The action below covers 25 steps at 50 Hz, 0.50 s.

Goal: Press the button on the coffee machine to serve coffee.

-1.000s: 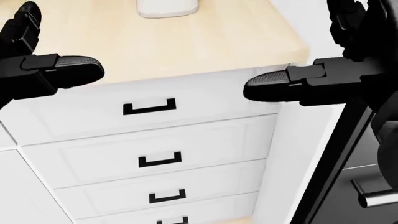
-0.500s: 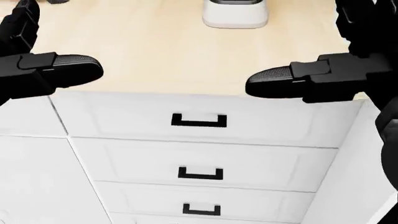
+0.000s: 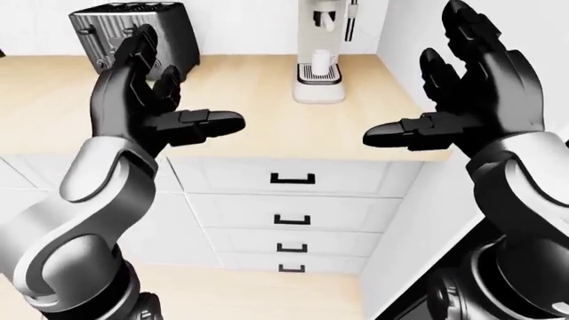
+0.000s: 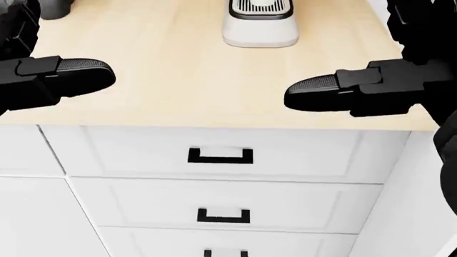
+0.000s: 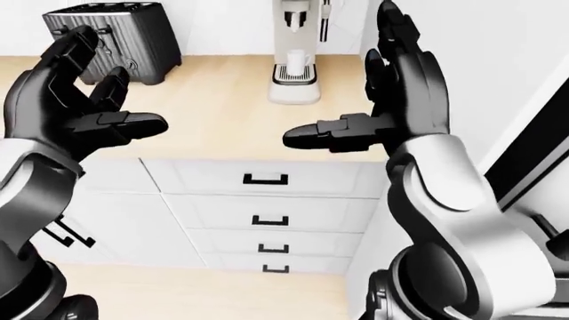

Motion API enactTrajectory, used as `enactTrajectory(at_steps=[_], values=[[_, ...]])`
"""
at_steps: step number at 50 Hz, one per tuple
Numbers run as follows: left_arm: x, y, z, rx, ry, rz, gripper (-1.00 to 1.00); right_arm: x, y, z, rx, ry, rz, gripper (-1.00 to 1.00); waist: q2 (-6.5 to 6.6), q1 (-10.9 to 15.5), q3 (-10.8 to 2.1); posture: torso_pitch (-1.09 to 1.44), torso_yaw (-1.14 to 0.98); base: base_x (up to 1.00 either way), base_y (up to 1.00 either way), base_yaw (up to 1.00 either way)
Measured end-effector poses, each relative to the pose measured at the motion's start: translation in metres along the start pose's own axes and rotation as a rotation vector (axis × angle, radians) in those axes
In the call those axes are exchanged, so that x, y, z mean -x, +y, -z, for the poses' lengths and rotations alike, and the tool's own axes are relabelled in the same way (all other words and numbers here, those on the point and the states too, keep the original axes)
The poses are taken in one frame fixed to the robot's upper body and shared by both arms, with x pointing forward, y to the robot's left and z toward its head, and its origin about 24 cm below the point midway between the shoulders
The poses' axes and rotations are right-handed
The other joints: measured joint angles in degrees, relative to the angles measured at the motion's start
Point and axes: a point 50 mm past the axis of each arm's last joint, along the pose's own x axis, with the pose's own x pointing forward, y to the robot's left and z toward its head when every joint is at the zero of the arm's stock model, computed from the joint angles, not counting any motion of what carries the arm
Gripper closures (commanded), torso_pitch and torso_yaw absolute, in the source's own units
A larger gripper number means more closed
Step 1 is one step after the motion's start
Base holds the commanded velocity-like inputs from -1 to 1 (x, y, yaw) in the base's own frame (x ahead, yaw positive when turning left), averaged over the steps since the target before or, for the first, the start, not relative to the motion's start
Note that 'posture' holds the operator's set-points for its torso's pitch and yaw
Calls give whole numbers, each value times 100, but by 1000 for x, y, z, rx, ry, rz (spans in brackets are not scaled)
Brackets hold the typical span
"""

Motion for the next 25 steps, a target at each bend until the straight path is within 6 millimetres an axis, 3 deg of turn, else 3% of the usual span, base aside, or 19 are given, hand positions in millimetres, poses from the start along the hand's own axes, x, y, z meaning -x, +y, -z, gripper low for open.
enactTrajectory(at_steps=[4, 6, 9, 11, 13, 17, 19, 22, 25], values=[[0, -1, -2, 0, -11, 10, -100, 0, -4, 0, -5, 0, 25, -100, -232, 43, 67, 0, 0, 22, 0, 0], [0, -1, -2, 1, -14, 11, -100, -1, -3, 0, -5, -4, 26, -100, -432, 68, 52, 0, 0, 23, 0, 0], [0, -6, 3, 3, 13, 36, -100, 0, -7, 2, -5, 10, 46, -100, -366, -39, 135, 0, 0, 23, 0, 0], [0, -9, 6, -3, 31, 54, -100, -1, -9, 5, -4, 27, 60, -100, -399, -62, 112, 0, 0, 24, 0, 0], [0, -8, 4, -3, 25, 53, -100, -1, -8, 3, -2, 20, 57, -100, -330, -52, 91, 0, 0, 23, 0, 0], [1, -5, -3, 3, -14, 36, -100, 0, -6, -1, -1, -10, 43, -100, -63, -84, 124, 0, 0, 23, 0, 0], [1, -5, -3, 4, -19, 35, -100, 0, -6, -2, -1, -12, 42, -100, 158, -113, 90, 0, 0, 23, 0, 0], [0, 0, 1, 5, 1, 10, -100, -1, -1, 4, -4, 16, 15, -100, 122, -6, 139, 0, 0, 23, 0, 0], [-1, 2, 4, -2, 25, -7, -100, -2, 0, 5, 0, 33, -2, -100, 76, 19, 87, 0, 0, 23, 0, 0]])
